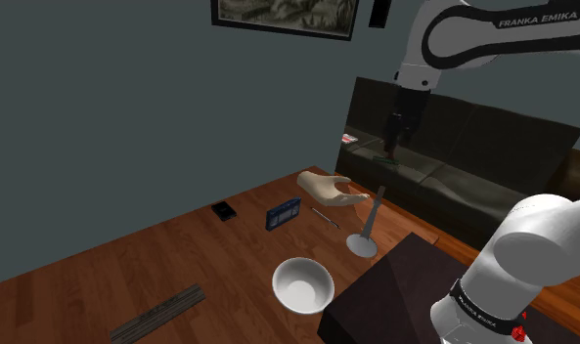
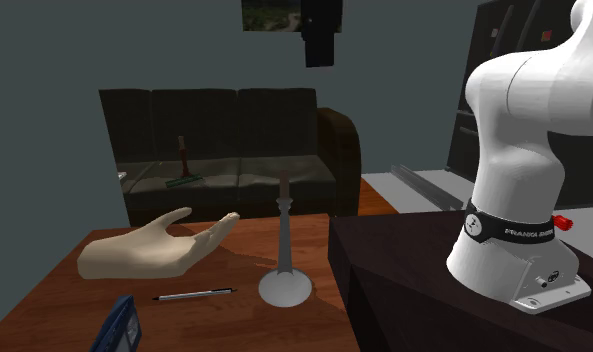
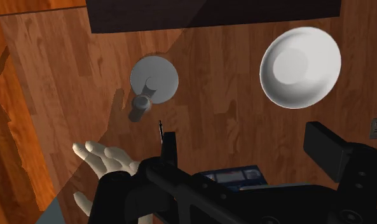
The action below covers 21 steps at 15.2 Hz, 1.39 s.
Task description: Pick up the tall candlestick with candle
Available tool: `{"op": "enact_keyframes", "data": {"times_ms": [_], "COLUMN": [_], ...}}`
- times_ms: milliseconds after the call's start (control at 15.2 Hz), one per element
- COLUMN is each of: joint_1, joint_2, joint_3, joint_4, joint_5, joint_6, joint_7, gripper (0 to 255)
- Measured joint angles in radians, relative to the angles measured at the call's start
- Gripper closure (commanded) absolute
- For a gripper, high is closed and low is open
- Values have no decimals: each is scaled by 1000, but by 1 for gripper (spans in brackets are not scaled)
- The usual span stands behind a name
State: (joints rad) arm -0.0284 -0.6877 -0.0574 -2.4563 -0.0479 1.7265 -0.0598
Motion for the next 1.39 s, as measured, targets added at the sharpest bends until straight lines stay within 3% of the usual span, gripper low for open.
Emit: {"op": "enact_keyframes", "data": {"times_ms": [528, 1386], "joint_1": [-32, -70], "joint_2": [206, 652], "joint_3": [-75, -164], "joint_4": [-68, -12], "joint_5": [-55, -84], "joint_6": [202, 494], "joint_7": [-87, -208], "gripper": [0, 0]}}
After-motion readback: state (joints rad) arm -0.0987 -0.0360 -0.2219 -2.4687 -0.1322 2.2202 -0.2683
